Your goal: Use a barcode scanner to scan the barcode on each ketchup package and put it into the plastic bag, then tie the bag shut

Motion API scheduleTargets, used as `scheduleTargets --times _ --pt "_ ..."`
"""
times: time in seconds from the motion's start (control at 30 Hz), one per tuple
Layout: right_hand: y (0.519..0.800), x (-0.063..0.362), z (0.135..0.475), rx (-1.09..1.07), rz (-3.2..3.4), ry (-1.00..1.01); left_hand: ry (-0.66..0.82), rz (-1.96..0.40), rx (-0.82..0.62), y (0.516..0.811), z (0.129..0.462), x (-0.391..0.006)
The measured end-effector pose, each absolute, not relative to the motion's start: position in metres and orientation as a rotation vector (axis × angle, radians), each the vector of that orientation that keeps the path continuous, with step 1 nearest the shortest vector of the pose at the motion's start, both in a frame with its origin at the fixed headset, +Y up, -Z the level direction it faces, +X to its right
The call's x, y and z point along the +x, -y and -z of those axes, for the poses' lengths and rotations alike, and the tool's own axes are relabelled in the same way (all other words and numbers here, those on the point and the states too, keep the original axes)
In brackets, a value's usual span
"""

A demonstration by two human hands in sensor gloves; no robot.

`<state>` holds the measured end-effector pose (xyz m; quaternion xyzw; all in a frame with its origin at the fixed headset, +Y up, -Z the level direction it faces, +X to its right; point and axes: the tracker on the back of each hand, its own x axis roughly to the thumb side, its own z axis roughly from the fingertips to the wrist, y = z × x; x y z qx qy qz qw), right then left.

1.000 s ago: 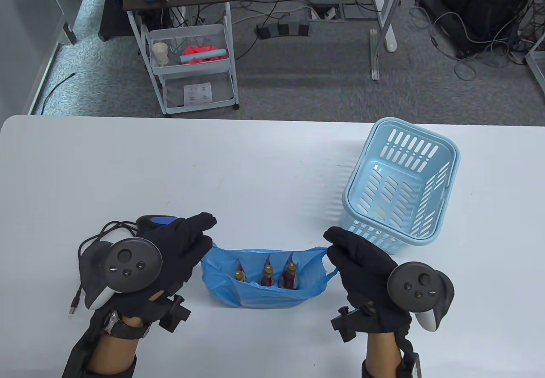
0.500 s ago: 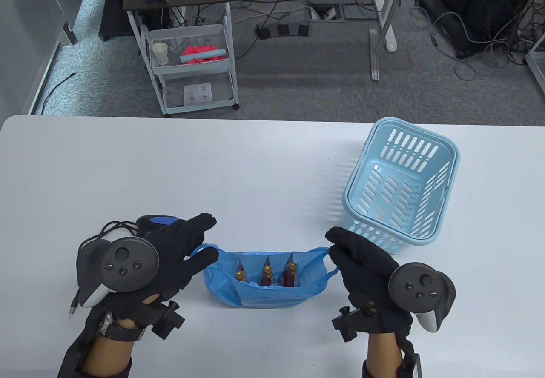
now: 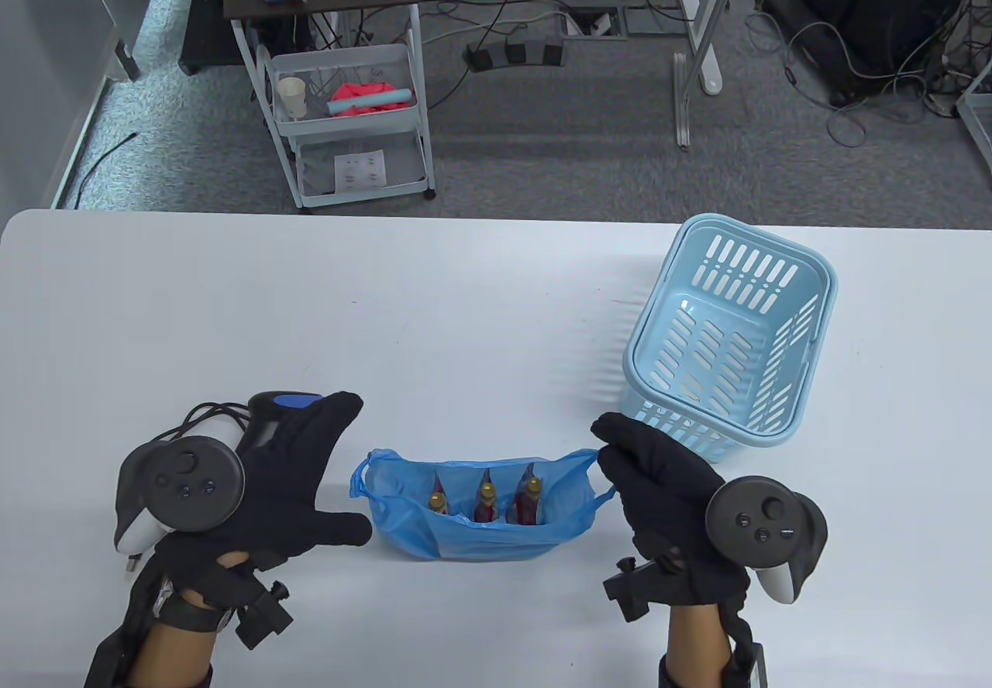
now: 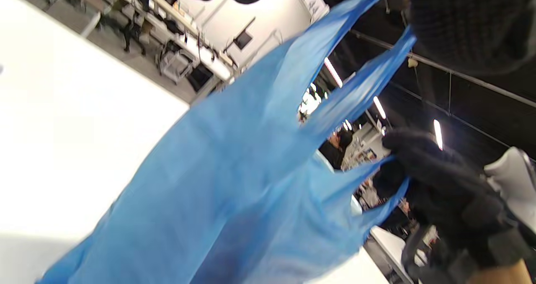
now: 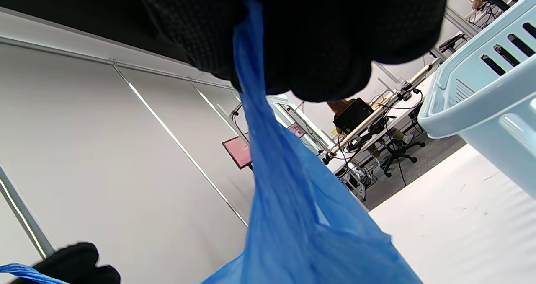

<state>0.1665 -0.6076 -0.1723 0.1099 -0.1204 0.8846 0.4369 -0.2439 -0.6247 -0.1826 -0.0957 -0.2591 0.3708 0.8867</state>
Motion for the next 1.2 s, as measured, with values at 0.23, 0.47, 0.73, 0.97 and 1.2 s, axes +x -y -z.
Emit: scheduleTargets --times 0.23,0.47,0.73,0.97,1.2 --pt "0.608 0.166 0.173 0.270 -2.207 0.299 0.549 -0.897 -0.178 0.660 0.199 -0.226" --pt "0.608 0.166 0.173 0.265 -2.208 0.296 0.522 -0.967 -0.152 0.670 0.208 -0.219" --pt "0.606 0.166 0.172 0.278 -2.198 0.300 0.524 -1.059 -0.107 0.676 0.207 -0.222" --pt "0.603 0.179 0.161 0.323 -2.123 0.341 0.521 -1.066 -0.077 0.673 0.205 -0.225" --pt "0.623 0.198 0.145 0.351 -2.148 0.268 0.530 -1.076 -0.076 0.673 0.204 -0.224"
